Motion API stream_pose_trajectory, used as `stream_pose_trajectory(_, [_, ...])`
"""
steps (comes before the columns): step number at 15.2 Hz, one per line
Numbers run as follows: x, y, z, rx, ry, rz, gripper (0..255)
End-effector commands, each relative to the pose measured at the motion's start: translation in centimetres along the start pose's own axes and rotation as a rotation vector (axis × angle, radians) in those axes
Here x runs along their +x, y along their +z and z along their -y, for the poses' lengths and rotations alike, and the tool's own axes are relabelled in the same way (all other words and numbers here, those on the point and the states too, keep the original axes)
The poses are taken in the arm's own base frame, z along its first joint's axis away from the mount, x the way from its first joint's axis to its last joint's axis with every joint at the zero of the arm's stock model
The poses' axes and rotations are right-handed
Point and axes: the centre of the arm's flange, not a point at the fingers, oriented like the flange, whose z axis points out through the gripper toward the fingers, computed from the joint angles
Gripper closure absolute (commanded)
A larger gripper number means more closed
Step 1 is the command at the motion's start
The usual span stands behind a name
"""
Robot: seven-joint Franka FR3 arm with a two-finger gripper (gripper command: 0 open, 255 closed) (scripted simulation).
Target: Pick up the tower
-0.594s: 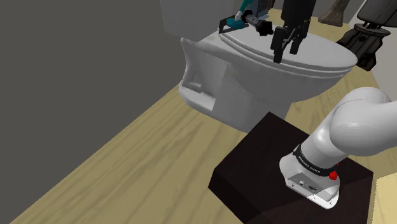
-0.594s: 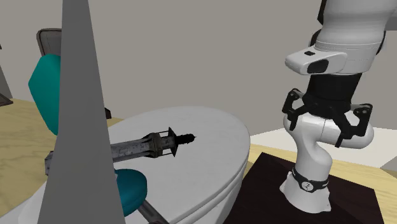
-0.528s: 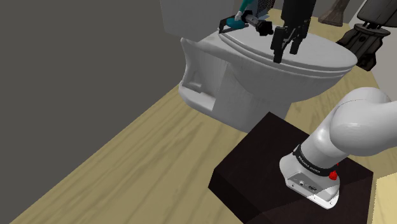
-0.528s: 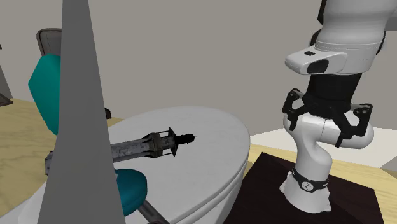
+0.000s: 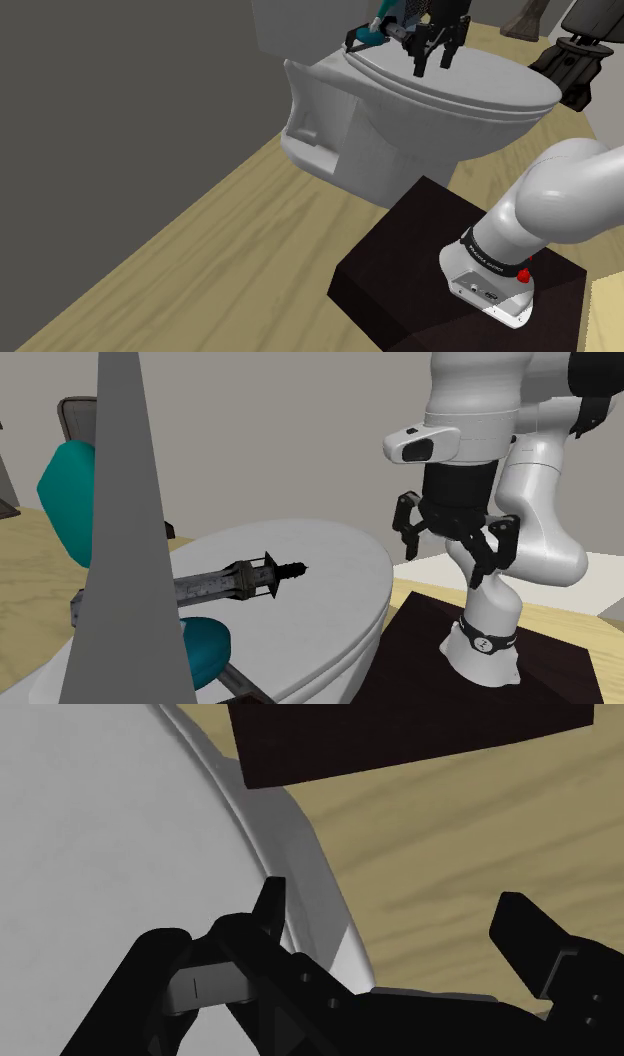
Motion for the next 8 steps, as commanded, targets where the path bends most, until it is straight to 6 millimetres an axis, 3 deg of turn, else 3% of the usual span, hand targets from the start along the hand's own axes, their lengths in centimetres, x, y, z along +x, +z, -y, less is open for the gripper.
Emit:
stream_pose_trajectory(1, [2.6, -0.3, -1.3, 0.011, 0.024, -0.012, 0])
stream_pose_trajectory(8, [9.5, -1.6, -7.0, 0.052, 0.107, -0.053, 0])
